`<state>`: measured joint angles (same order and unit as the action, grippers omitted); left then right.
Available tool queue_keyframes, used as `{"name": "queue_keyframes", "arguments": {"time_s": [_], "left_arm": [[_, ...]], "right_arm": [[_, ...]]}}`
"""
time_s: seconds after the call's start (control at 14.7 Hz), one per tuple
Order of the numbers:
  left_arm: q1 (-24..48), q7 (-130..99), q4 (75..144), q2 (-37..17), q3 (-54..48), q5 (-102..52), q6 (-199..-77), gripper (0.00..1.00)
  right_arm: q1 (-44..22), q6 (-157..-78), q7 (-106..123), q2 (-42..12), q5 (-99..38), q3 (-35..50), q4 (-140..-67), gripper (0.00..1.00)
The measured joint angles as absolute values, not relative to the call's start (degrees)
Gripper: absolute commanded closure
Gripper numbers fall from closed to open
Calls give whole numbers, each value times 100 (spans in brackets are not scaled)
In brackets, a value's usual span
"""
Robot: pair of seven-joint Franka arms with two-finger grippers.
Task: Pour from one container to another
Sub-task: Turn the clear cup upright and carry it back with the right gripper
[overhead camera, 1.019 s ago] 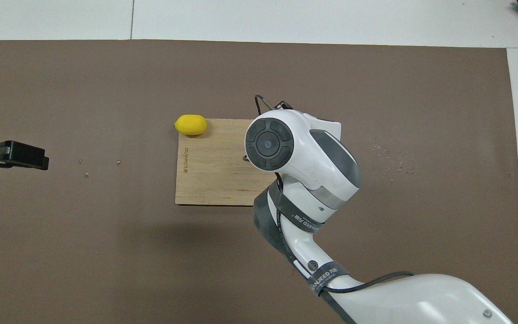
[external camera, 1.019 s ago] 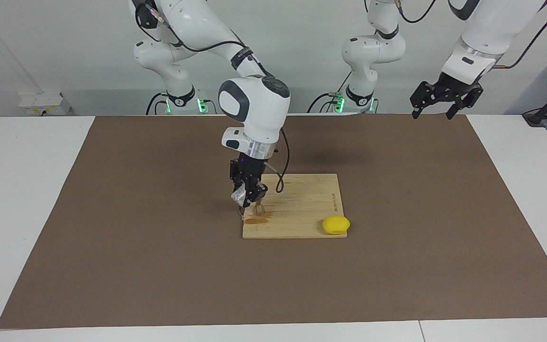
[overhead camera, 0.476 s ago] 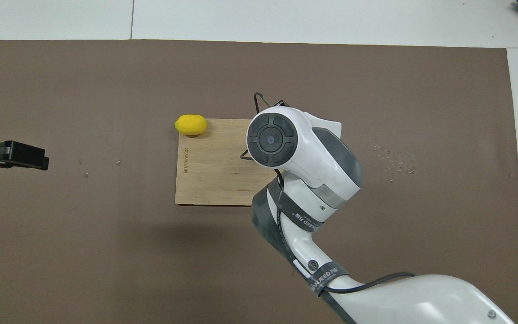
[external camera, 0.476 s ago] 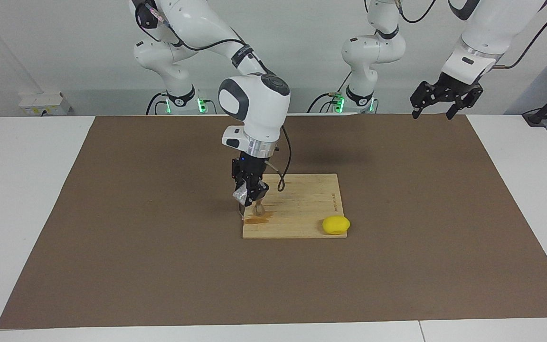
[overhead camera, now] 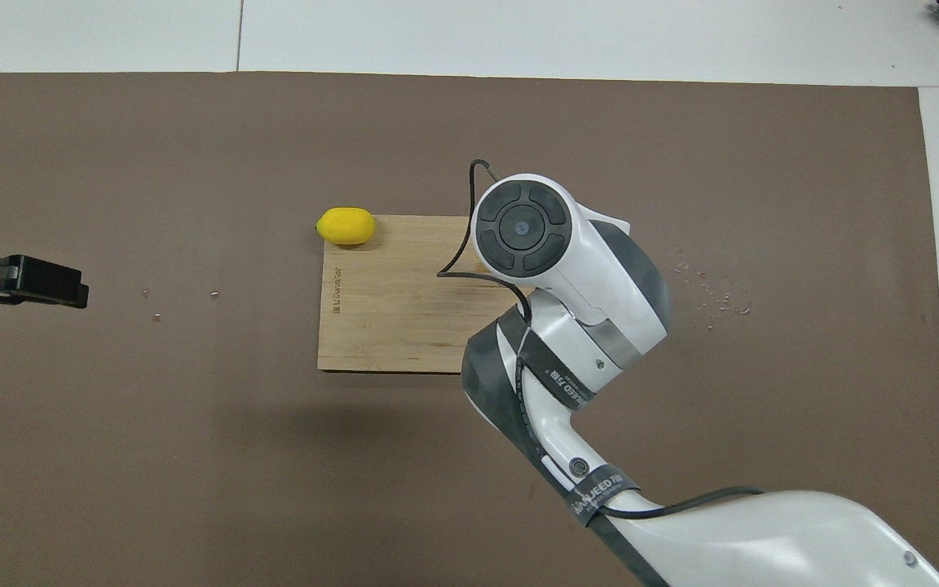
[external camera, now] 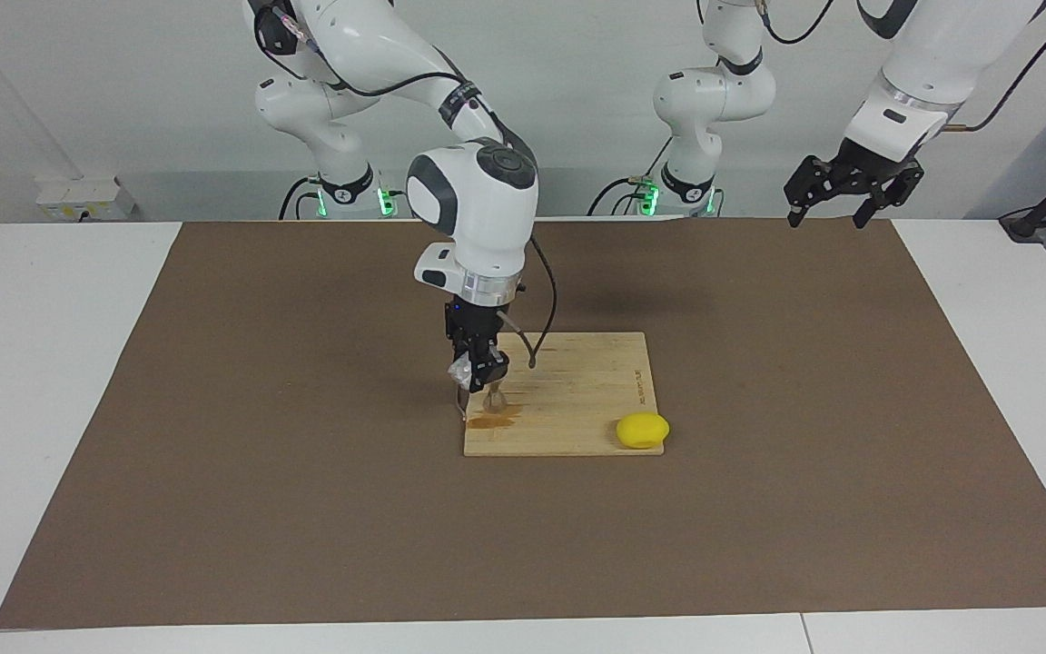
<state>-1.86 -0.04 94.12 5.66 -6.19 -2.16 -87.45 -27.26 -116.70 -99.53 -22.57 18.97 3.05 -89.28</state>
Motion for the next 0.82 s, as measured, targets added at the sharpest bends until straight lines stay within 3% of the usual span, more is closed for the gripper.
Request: {"name": "queue_keyframes", "arguments": {"time_s": [0.48,0.82], "left_arm": [[-186,-4,9412,566,-619,-216,-8744,0],[-186,-4,9412,566,-619,-216,-8744,0]], "right_arm": [[-2443,-11670,-9955,-2256,1367,301,-8851,100],[-1946,-11640,-9951,-2281,209,291,-8878,100]]}}
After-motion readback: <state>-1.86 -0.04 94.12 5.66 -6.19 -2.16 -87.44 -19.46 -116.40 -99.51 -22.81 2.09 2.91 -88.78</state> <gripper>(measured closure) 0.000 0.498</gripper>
